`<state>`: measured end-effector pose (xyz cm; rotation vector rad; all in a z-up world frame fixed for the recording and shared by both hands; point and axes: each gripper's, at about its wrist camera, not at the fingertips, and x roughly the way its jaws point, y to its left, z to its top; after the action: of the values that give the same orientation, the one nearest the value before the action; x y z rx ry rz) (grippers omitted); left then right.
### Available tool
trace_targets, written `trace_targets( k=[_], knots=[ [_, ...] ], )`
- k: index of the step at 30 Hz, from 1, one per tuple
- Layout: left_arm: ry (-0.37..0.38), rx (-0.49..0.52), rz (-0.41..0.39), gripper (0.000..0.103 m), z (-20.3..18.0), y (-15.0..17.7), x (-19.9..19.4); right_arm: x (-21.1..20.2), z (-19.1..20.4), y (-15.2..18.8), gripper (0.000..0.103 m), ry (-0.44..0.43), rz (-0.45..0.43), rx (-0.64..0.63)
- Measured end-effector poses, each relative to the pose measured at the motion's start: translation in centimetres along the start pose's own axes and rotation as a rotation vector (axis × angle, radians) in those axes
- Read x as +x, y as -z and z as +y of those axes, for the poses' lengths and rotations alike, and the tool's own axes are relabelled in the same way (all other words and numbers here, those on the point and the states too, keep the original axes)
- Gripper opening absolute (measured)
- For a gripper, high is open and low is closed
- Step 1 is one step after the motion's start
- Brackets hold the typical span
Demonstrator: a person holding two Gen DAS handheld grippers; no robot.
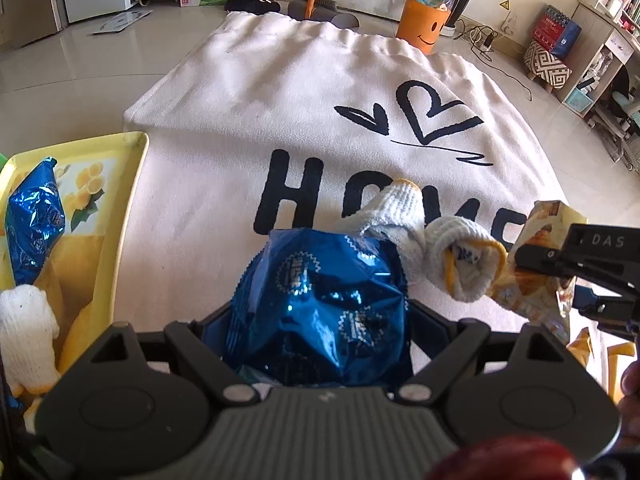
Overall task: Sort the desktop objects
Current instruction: 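Lift the blue packet and croissant packet and carry both toward the yellow tray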
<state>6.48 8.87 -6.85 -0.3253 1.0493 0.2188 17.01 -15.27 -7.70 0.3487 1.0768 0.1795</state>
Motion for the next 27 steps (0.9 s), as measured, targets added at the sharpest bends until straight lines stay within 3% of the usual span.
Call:
trace_targets(
  k=[4,15,21,27],
  knots=[
    [-0.002,-0.009,-0.017,0.089,0.3,-0.3,-0.7,-1.1,0.9,-0.2,0.044,-0.066,-0.026,-0.011],
    [-0.028,-0.025,-0.063,0.089,1.5,-1.0,-2.8,-1.9,2.6,0.0,0.044,-0.143,-0.036,-0.026],
    [-0.047,-0.042,-0.089,0.089,2.6,-1.4,-4.1,-2.9,4.4,0.2,0.044,-0.239,-0.052,-0.064],
    [-0.076,-0.062,-0.110,0.089,3.9,-1.9,-5.1,-2.5,6.1,1.1,0.044,-0.275,-0.014,-0.112]
  ],
)
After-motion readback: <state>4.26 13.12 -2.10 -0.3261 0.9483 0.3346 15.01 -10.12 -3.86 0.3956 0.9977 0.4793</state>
